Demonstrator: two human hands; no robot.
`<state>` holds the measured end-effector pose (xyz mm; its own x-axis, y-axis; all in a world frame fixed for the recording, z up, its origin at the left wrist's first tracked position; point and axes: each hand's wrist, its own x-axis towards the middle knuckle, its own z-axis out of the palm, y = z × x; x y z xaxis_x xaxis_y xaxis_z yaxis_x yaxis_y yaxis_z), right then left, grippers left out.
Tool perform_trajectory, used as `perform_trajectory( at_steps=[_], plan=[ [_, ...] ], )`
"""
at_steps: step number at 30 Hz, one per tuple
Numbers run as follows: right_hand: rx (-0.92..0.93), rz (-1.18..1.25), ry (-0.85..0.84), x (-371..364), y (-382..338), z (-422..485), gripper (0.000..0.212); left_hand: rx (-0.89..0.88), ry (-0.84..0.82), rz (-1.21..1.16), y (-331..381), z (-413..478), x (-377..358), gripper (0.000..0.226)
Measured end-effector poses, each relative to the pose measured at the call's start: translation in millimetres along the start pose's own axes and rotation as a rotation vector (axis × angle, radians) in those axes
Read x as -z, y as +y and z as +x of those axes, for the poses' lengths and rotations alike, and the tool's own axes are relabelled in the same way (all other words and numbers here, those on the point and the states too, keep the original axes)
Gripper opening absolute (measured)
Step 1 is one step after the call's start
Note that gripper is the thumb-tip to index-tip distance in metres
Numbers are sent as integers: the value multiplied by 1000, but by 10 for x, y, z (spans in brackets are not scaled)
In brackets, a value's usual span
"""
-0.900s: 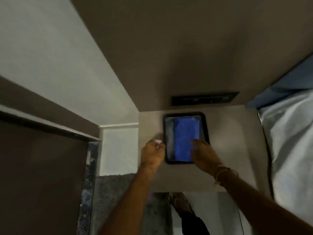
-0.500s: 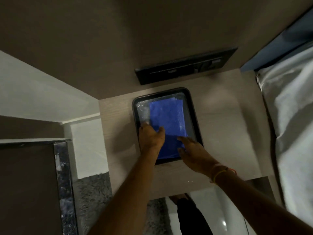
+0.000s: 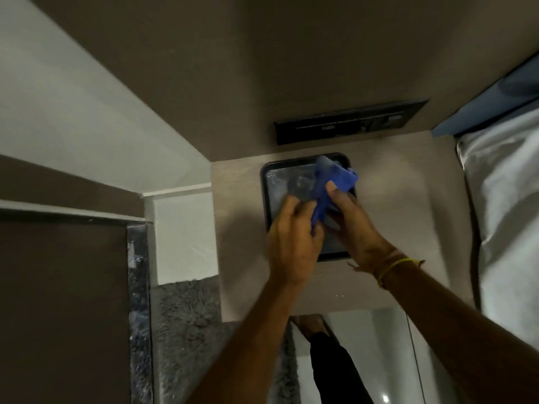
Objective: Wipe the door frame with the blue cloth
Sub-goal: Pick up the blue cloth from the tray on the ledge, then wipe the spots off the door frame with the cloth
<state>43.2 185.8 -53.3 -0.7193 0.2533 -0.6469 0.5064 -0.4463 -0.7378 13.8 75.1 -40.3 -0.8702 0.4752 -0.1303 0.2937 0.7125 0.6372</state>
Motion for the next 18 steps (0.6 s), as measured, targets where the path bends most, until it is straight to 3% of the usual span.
perform_trajectory(
  at_steps=[5, 13, 15, 18],
  plan=[
    [76, -22, -110, -534, -188, -550, 10, -99, -1, 71, 144, -597, 776, 25],
    [299, -15, -203, -1901, -538, -1867, 13, -141, 193, 165, 161, -1755, 2418, 42],
    [349, -35, -272, -2271, -588, -2336, 24, -92, 327, 192, 164, -2238, 2948, 43],
    [422, -54, -342, -2810, -604, -3221, 65, -10, 589, 247, 188, -3123, 3641, 39]
  ],
)
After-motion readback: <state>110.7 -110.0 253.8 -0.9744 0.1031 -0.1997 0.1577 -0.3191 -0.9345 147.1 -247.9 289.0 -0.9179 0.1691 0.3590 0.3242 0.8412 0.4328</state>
